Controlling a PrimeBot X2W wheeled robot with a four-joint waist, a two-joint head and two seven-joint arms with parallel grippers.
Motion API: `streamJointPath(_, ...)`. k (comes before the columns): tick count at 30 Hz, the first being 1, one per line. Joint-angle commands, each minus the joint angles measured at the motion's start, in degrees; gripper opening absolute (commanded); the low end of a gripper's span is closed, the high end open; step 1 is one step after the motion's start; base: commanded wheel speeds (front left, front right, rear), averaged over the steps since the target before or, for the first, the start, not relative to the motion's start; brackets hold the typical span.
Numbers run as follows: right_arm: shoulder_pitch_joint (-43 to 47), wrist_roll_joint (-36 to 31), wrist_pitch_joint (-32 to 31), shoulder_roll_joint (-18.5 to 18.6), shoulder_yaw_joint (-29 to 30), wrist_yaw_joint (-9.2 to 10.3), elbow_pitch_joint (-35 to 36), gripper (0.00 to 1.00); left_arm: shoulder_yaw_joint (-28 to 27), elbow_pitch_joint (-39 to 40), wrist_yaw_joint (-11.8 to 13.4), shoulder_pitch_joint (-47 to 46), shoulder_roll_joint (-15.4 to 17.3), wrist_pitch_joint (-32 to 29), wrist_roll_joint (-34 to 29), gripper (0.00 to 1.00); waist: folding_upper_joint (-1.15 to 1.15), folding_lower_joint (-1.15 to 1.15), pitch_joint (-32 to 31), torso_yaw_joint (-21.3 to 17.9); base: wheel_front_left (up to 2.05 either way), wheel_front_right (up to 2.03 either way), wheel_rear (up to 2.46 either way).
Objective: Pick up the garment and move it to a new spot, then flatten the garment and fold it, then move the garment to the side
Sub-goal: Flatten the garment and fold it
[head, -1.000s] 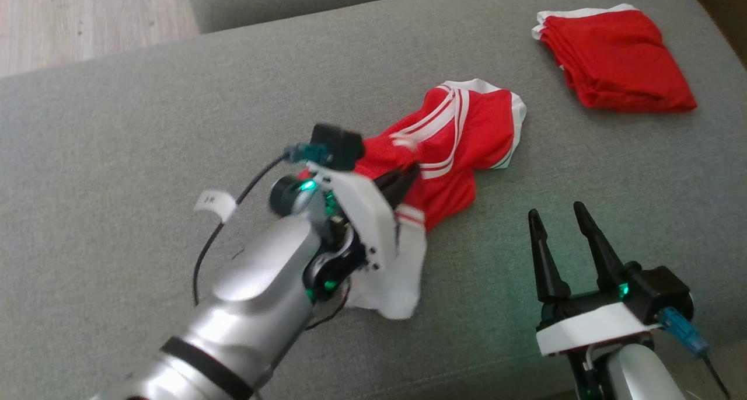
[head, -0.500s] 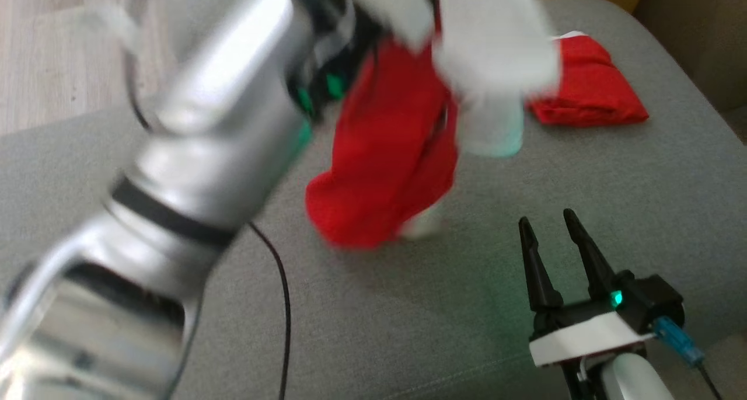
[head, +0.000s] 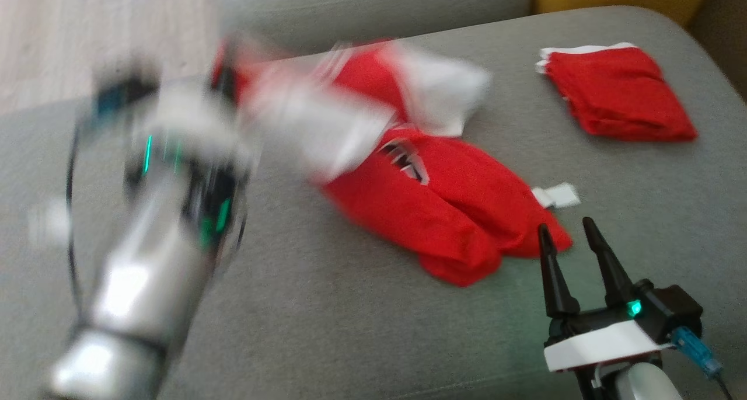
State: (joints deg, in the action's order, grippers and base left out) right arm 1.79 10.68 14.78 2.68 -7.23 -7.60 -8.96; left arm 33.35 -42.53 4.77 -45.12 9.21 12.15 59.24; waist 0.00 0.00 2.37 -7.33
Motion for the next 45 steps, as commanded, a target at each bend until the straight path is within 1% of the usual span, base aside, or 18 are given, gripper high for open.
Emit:
streamJointPath(1, -1.49, 0.15, 0.22, 0.21, -1.01, 0.11, 2.15, 1.00, -2.97, 2.44, -0.12, 1.25, 2.93, 1.38, 0.70, 0.00, 0.00, 0.00, 1.12, 1.61, 0.00, 0.00, 0.00)
streamJointPath(3, -1.77, -0.18, 0.22, 0.21, -1.14, 0.11, 2.11, 1.00, -4.48, 3.95, 0.19, 8.72, 4.97, 2.32, 0.69, 0.00, 0.00, 0.00, 1.77, 2.59, 0.00, 0.00, 0.00)
streamJointPath(6, -2.25, -0.55, 0.22, 0.21, -1.04, 0.11, 2.25, 1.00, -7.78, 7.13, 0.47, 19.34, 6.33, 2.77, 1.07, 0.00, 0.00, 0.00, 2.72, 3.98, 0.00, 0.00, 0.00)
streamJointPath(11, -2.75, -1.14, 0.22, 0.21, -0.61, 0.11, 2.27, 1.00, -13.58, 16.76, 2.12, 33.37, 6.19, 2.83, -3.76, 0.00, 0.00, 0.00, 3.79, 6.48, 0.00, 0.00, 0.00)
streamJointPath(17, -2.93, -1.60, 0.22, 0.20, -0.61, 0.11, 2.11, 1.00, -15.59, 27.48, 4.72, 42.32, 5.79, 2.84, -9.65, 0.00, 0.00, 0.00, 4.60, 8.60, 0.00, 0.00, 0.00)
streamJointPath(19, -2.98, -1.67, 0.22, 0.20, -0.69, 0.11, 2.09, 1.00, -15.65, 31.09, 5.72, 44.96, 5.84, 2.66, -9.87, 0.00, 0.00, 0.00, 4.96, 9.25, 0.00, 0.00, 0.00)
streamJointPath(21, -3.10, -1.67, 0.22, 0.20, -0.81, 0.11, 2.01, 1.00, -14.74, 34.40, 6.49, 46.83, 7.07, 1.25, -10.64, 0.02, 0.00, 0.00, 5.18, 9.62, 0.00, 0.00, 0.00)
streamJointPath(22, -3.19, -1.64, 0.22, 0.20, -0.94, 0.11, 1.94, 1.00, -14.24, 36.24, 6.80, 47.42, 7.89, 0.52, -11.23, 0.36, 0.00, 0.00, 5.31, 9.73, 0.00, 0.00, 0.00)
streamJointPath(23, -3.29, -1.62, 0.22, 0.20, -1.04, 0.11, 1.89, 1.00, -13.90, 38.27, 7.24, 47.63, 8.96, 0.42, -12.45, 1.00, 0.00, 0.00, 5.41, 9.79, 0.00, 0.00, 0.00)
streamJointPath(27, -3.69, -1.49, 0.22, 0.20, -1.41, 0.11, 1.93, 1.00, -13.23, 46.74, 9.86, 46.22, 13.67, -1.01, -17.88, 1.00, 0.00, 0.00, 5.94, 9.59, 0.00, 0.00, 0.00)
streamJointPath(30, -4.27, -1.51, 0.22, 0.20, -1.38, 0.11, 2.33, 1.00, -12.52, 54.18, 9.94, 41.26, 17.91, -5.34, -21.15, 1.00, 0.00, 0.00, 7.22, 9.24, 0.00, 0.00, 0.00)
streamJointPath(32, -4.96, -1.66, 0.22, 0.20, -1.52, 0.11, 2.60, 1.00, -11.57, 58.37, 7.91, 35.17, 21.16, -9.84, -22.85, 1.00, 0.00, 0.00, 8.68, 8.87, 0.00, 0.00, 0.00)
streamJointPath(36, -7.27, -2.15, 0.22, 0.20, -2.82, 0.11, 2.97, 1.00, -8.80, 58.79, -0.07, 18.69, 24.88, -19.45, -23.20, 1.00, 0.00, 0.00, 13.08, 7.36, 0.00, 0.00, 0.00)
streamJointPath(39, -9.73, -2.35, 0.22, 0.20, -4.18, 0.11, 3.50, 1.00, -5.48, 52.33, -7.21, 5.85, 25.12, -25.85, -23.10, 1.00, 0.00, 0.00, 17.29, 5.43, 0.00, 0.00, 0.00)
streamJointPath(40, -10.57, -2.34, 0.22, 0.20, -4.60, 0.11, 3.76, 1.00, -4.59, 49.19, -8.68, 1.90, 24.62, -27.40, -23.12, 1.00, 0.00, 0.00, 18.69, 4.75, 0.00, 0.00, 0.00)
streamJointPath(42, -12.09, -2.32, 0.22, 0.20, -5.53, 0.11, 4.27, 1.00, -1.98, 42.79, -10.75, -5.60, 23.92, -29.38, -24.56, 1.00, 0.00, 0.00, 21.30, 3.30, 0.00, 0.00, 0.00)
streamJointPath(43, -13.42, -2.23, 0.22, 0.20, -6.40, 0.11, 4.80, 1.00, 0.12, 35.99, -11.60, -11.64, 23.01, -30.17, -25.50, 1.00, 0.00, 0.00, 23.83, 1.82, 0.00, 0.00, 0.00)
streamJointPath(45, -14.64, -1.98, 0.22, 0.20, -7.43, 0.11, 5.30, 1.00, 1.58, 29.27, -11.99, -16.27, 21.95, -29.98, -25.17, 1.00, 0.00, 0.00, 25.95, 0.18, 0.00, 0.00, 0.00)
